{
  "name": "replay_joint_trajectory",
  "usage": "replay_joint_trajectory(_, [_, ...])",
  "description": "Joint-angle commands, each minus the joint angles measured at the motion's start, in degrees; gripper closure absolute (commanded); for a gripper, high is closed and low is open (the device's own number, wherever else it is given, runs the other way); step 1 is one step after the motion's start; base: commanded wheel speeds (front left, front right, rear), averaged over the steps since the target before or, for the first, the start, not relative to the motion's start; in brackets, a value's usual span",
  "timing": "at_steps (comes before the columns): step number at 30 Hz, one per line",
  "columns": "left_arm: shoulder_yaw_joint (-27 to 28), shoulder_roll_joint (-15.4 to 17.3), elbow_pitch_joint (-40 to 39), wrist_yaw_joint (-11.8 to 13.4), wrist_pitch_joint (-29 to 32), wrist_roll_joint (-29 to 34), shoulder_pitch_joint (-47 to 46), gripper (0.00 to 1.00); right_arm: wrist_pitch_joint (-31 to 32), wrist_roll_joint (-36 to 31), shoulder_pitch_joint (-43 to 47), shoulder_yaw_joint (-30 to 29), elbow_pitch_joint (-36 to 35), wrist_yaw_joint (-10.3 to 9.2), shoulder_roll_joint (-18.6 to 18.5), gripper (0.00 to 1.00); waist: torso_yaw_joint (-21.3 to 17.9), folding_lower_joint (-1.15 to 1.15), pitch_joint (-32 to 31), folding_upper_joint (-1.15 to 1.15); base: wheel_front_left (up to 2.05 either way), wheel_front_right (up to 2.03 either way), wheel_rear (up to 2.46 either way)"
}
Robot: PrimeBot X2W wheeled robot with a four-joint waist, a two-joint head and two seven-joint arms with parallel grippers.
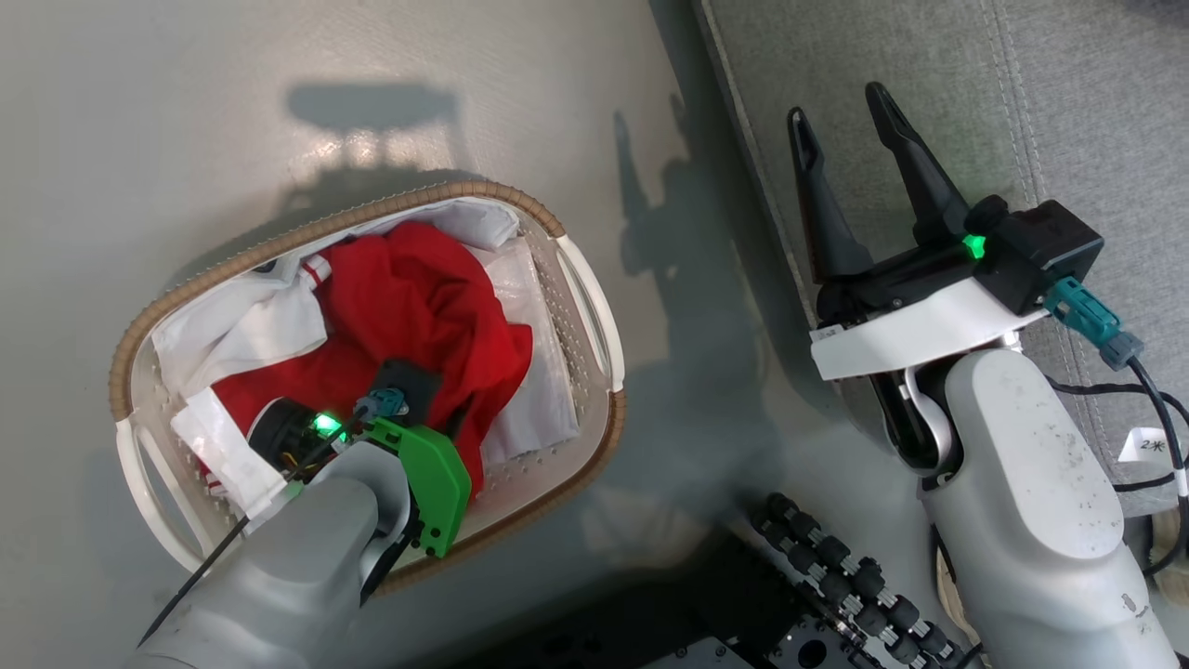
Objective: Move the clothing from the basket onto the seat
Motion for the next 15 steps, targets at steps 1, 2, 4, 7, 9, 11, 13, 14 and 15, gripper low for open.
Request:
replay_joint_trajectory(1, [-0.1, 0.5, -0.2, -0.2, -0.5, -0.9, -0.6, 1.0, -0.3, 0.3, -0.3, 0.2, 0.2, -0.06, -0.1, 0.0, 0.1, -0.01, -1.2, 0.0, 0.0, 0.0, 0.0])
replay_joint_trajectory(2, [-0.1, 0.6, -0.3, -0.2, -1.0, -1.8, -0.4, 1.0, -0.3, 0.4, -0.2, 0.3, 0.4, -0.06, -0.1, 0.0, 0.0, -0.01, -2.1, 0.0, 0.0, 0.0, 0.0])
replay_joint_trajectory(4, [-0.5, 0.8, -0.5, -0.2, -1.6, -2.5, 0.5, 1.0, -0.3, 0.4, 0.1, 0.3, 0.6, -0.06, -0.1, 0.0, 0.0, -0.01, -3.8, 0.0, 0.0, 0.0, 0.0])
replay_joint_trajectory(7, [-1.1, 1.0, -1.0, -0.2, -2.2, -3.2, 1.9, 1.0, -0.3, -0.2, 0.9, 0.5, 1.7, -0.06, -0.1, 0.0, 0.4, -0.01, -6.9, 0.0, 0.0, 0.0, 0.0])
replay_joint_trajectory(9, [-1.3, 1.0, -1.9, -0.2, -2.7, -3.9, 2.7, 1.0, -0.3, -0.8, 1.3, 0.3, 2.3, -0.06, -0.1, 0.0, 1.0, -0.01, -9.3, 0.0, 0.0, 0.0, 0.0])
replay_joint_trajectory(11, [-1.6, 1.1, -3.7, -0.2, -2.9, -4.4, 3.8, 1.0, -0.3, -1.4, 2.0, 0.0, 3.0, -0.06, -0.2, 0.0, 1.7, -0.01, -11.9, 0.0, 0.0, 0.0, 0.0])
replay_joint_trajectory(13, [-1.9, 1.3, -4.9, -0.2, -3.1, -4.3, 5.1, 1.0, -0.3, -1.8, 2.8, 0.1, 4.0, -0.06, -0.1, 0.0, 2.5, -0.01, -14.6, 0.0, 0.0, 0.0, 0.0])
replay_joint_trajectory(14, [-1.9, 1.2, -5.5, -0.2, -3.0, -4.6, 5.6, 1.0, -0.3, -2.2, 3.1, 0.0, 4.5, -0.06, -0.2, 0.0, 3.0, -0.01, -15.8, 0.0, 0.0, 0.0, 0.0])
replay_joint_trajectory(15, [-1.5, 1.2, -6.4, -0.2, -3.1, -4.4, 6.0, 1.0, -0.3, -2.6, 3.5, 0.0, 4.9, -0.06, -0.2, 0.0, 3.5, -0.01, -17.1, 0.0, 0.0, 0.0, 0.0])
